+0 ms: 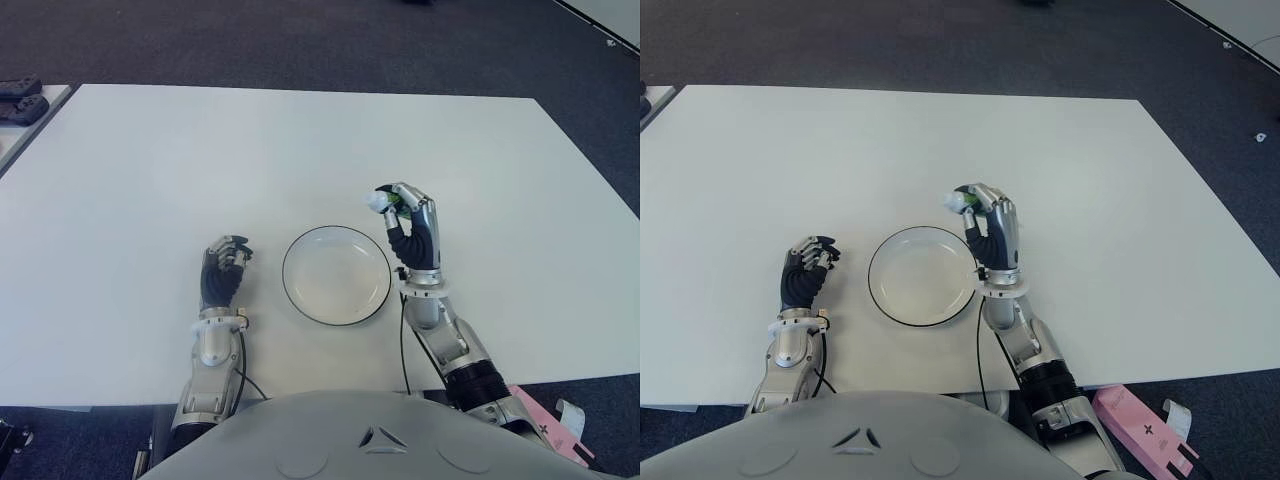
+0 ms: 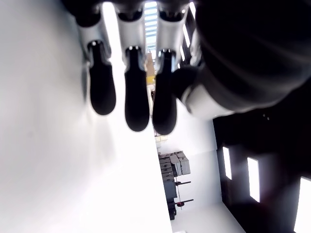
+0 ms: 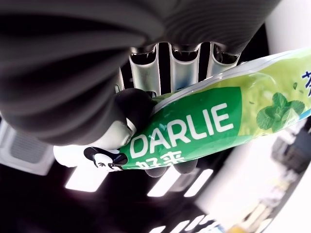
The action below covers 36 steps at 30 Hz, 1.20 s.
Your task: Put the toothpaste on the table into the plate.
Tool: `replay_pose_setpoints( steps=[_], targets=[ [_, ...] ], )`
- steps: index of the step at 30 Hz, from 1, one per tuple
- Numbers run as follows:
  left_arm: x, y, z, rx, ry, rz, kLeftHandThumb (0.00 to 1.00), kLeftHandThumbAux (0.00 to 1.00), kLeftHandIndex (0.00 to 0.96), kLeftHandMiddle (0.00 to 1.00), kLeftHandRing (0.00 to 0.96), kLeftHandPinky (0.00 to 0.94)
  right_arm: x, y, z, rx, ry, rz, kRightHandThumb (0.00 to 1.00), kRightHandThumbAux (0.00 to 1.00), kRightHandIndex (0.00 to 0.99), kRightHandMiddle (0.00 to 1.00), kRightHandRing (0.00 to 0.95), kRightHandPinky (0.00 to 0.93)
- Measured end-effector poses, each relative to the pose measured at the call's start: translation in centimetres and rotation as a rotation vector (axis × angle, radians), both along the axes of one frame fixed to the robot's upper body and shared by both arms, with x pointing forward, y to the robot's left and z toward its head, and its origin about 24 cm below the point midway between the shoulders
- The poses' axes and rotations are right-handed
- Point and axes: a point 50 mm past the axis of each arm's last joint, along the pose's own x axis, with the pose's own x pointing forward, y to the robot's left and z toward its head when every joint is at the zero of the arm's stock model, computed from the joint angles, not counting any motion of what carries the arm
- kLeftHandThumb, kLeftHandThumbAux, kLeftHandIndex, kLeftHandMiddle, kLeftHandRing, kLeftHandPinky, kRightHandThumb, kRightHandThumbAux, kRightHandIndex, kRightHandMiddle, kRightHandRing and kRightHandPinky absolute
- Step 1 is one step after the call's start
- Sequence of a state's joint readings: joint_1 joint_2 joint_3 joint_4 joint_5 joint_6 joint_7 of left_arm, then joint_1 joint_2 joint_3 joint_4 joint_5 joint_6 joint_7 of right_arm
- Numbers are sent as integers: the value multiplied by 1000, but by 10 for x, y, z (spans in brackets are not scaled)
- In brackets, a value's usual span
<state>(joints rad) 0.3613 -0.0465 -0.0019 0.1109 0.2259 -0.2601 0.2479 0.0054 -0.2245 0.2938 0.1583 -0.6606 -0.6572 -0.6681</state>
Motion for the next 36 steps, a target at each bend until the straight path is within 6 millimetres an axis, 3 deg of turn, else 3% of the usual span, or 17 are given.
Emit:
replay_pose_setpoints(
  steps=[14,28,36],
  targets=[
    [0,0,0,4,-3,3,706,718,430,546,541,529,-14,18,0,-114,46,372,854,677,399,549,876,874],
    [0,-1,1,9,-6,1,704,720,430,538,532,524,-26,21,-18,-346,179,537,856,675,403,555,878,879],
    [0,-1,1,11,-4,6,705,720,429,529,526,516,-32,26,-35,-481,351,597,855,676,401,549,871,871]
  ],
)
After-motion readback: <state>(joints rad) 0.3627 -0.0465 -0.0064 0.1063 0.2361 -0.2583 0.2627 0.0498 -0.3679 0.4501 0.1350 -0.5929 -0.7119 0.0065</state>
